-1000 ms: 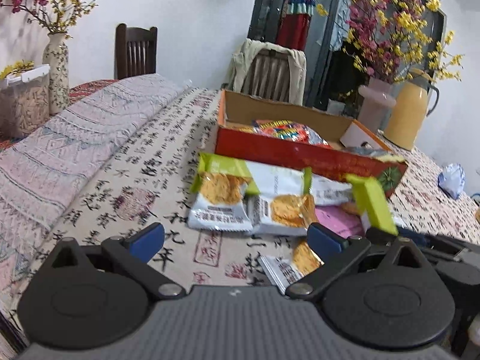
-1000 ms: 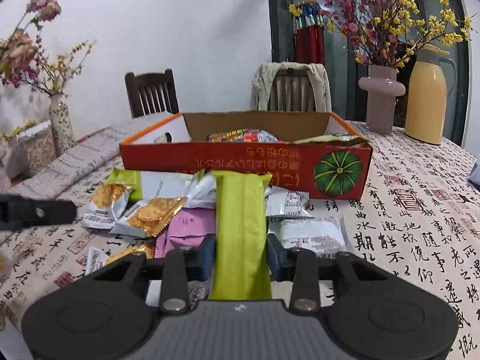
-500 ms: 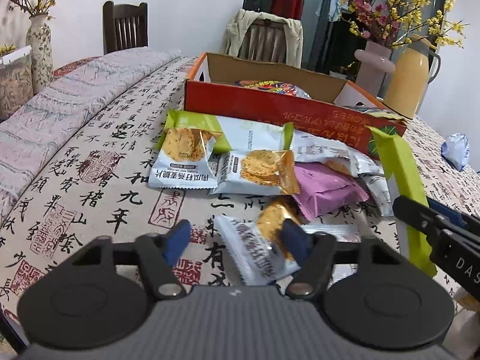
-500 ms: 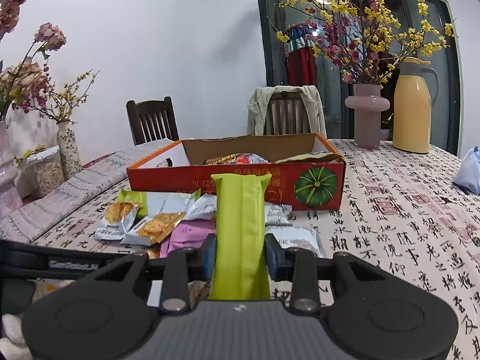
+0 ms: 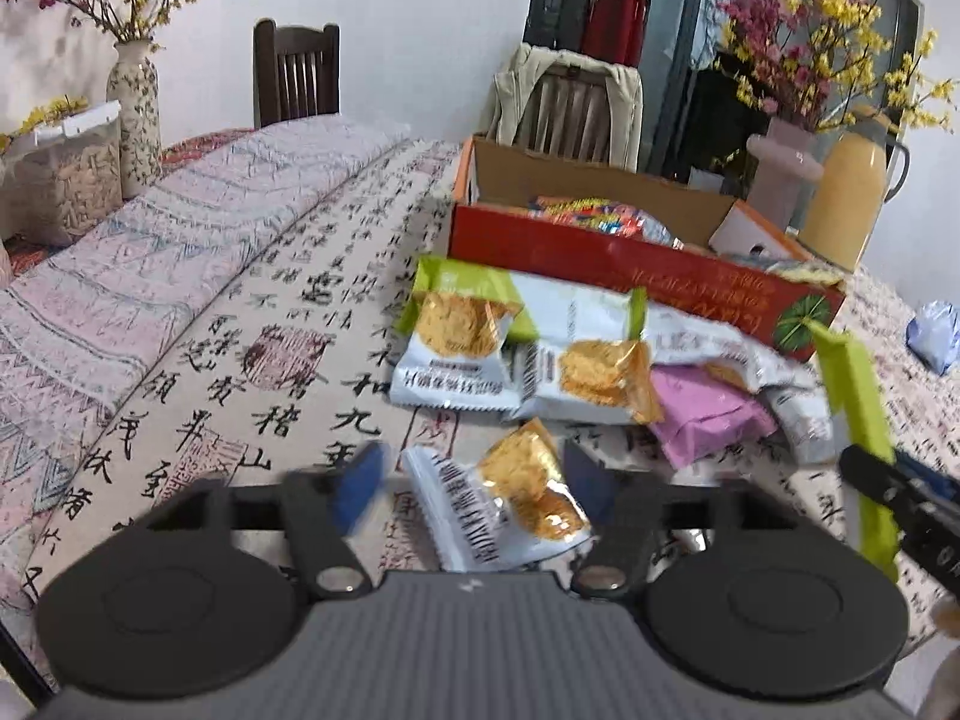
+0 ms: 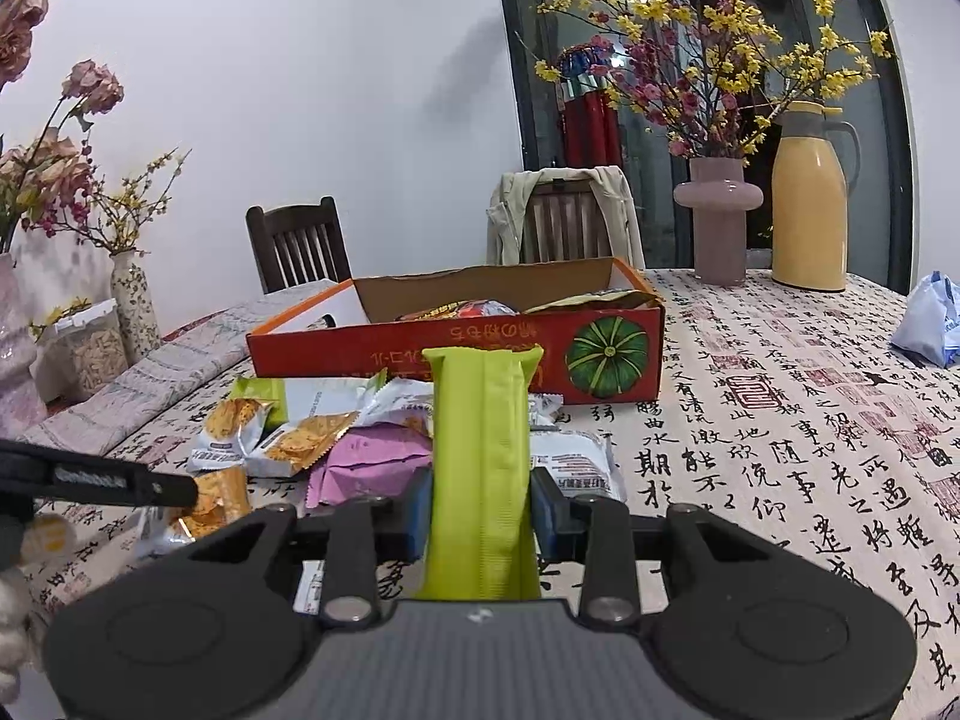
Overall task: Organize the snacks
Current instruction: 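Grasp a white cracker packet with the left gripper while the right holds the green bar, then carry both packets into the cardboard box and open both grippers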
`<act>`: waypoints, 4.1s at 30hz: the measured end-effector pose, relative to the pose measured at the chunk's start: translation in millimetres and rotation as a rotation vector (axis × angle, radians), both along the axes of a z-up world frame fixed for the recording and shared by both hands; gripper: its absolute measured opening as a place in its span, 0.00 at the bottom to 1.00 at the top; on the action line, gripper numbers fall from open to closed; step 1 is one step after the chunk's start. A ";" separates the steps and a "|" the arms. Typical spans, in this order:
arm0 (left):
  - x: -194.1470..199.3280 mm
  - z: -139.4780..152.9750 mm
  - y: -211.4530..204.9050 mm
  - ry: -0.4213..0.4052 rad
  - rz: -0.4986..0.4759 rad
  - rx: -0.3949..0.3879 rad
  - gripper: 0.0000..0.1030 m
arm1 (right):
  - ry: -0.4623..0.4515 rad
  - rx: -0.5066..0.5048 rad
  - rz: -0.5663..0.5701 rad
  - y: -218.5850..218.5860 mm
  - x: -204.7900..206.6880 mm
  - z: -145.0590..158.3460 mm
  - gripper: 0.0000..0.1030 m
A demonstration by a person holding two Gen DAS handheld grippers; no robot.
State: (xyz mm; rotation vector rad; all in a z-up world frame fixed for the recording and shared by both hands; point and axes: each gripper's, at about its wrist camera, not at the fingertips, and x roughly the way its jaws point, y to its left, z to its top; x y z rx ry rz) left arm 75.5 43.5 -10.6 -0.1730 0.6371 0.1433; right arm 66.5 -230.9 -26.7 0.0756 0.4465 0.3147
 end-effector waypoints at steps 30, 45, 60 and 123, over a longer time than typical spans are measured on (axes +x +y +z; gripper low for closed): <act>23.9 -13.7 -36.9 0.122 0.067 0.035 0.49 | 0.014 0.057 -0.007 -19.5 1.5 -7.4 0.32; 0.9 9.5 -29.8 -0.048 -0.016 0.014 0.48 | -0.011 0.041 0.004 -14.5 -3.0 -1.6 0.32; 33.7 57.4 -42.4 -0.200 -0.075 0.044 0.48 | -0.109 0.017 -0.019 -8.6 26.0 33.3 0.32; 168.3 72.2 -13.9 -0.306 0.075 0.003 1.00 | -0.129 0.045 -0.083 18.3 196.3 52.7 1.00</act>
